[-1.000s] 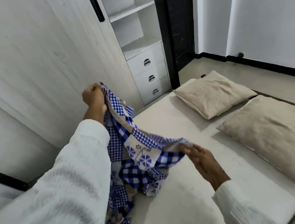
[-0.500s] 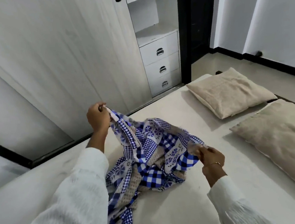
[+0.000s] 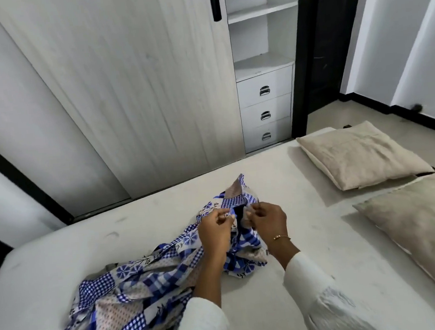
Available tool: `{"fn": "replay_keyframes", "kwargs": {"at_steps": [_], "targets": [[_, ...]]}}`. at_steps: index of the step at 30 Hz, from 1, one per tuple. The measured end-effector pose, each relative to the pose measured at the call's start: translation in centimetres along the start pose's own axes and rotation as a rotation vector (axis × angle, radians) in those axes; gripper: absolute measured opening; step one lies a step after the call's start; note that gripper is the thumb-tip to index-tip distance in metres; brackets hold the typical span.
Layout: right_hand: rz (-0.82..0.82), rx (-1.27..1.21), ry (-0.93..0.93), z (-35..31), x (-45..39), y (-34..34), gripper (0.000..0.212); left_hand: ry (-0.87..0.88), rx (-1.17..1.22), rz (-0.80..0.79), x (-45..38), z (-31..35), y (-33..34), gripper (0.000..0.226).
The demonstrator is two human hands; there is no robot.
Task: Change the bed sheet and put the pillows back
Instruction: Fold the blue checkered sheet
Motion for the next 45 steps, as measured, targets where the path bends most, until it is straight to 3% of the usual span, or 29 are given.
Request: {"fn": "replay_keyframes", "kwargs": {"at_steps": [5, 9, 14, 17, 21, 25, 30, 32, 37, 41, 45], "targets": [[-0.002, 0.151, -0.138, -0.9, 2.1, -0.8, 0.008, 0.016, 0.009, 0.116, 1.9, -0.3, 0.0, 0.009], [-0.079, 0.216, -0.174, -1.1, 3.2, -0.8, 0.007, 0.045, -0.015, 0.119, 2.9, -0.3, 0.1, 0.007], [-0.085, 0.138, -0.072, -1.3, 3.9, -0.5, 0.029, 0.111, -0.003, 0.149, 3.8, -0.5, 0.2, 0.009], [-0.075, 0.106, -0.036, -1.0, 4.0, -0.4, 0.025, 0.163, 0.033, 0.149, 4.7, -0.7, 0.5, 0.01], [-0.139, 0.084, 0.006, -0.5, 3.9, -0.7, 0.026, 0.286, -0.088, 0.141, 5.1, -1.2, 0.7, 0.013], [-0.152, 0.241, -0.05, -0.4, 3.7, -0.8, 0.028, 0.442, -0.235, 0.031, 5.1, -1.4, 0.9, 0.018], [-0.252, 0.326, -0.128, -0.7, 3.7, -1.3, 0.037, 0.514, -0.266, 0.118, 5.2, -1.7, 1.1, 0.01], [-0.284, 0.376, -0.211, 0.0, 3.7, -1.5, 0.039, 0.56, -0.285, 0.074, 5.1, -1.8, 1.2, 0.007], [-0.303, 0.839, -0.345, 2.6, 1.8, -2.8, 0.03, 0.666, -0.387, -0.173, 6.3, -2.5, 2.5, 0.014], [-0.449, 1.092, -0.27, 5.5, 0.3, -4.9, 0.041, 0.638, -0.415, -0.373, 8.0, -4.0, 3.3, 0.009], [-0.468, 1.216, -0.123, 10.7, -0.1, -7.3, 0.055, 0.63, -0.406, -0.431, 9.3, -4.8, 3.5, 0.009]]}}
Point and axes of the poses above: each hand's wrist, its own x-axis away from the middle knuckle, its own y-axis out of the palm, z = x × y, the point moved 1 cm from there along -x, towards the middle knuckle, and after that the axes turned 2 degrees about x, right-handed, at the moved point
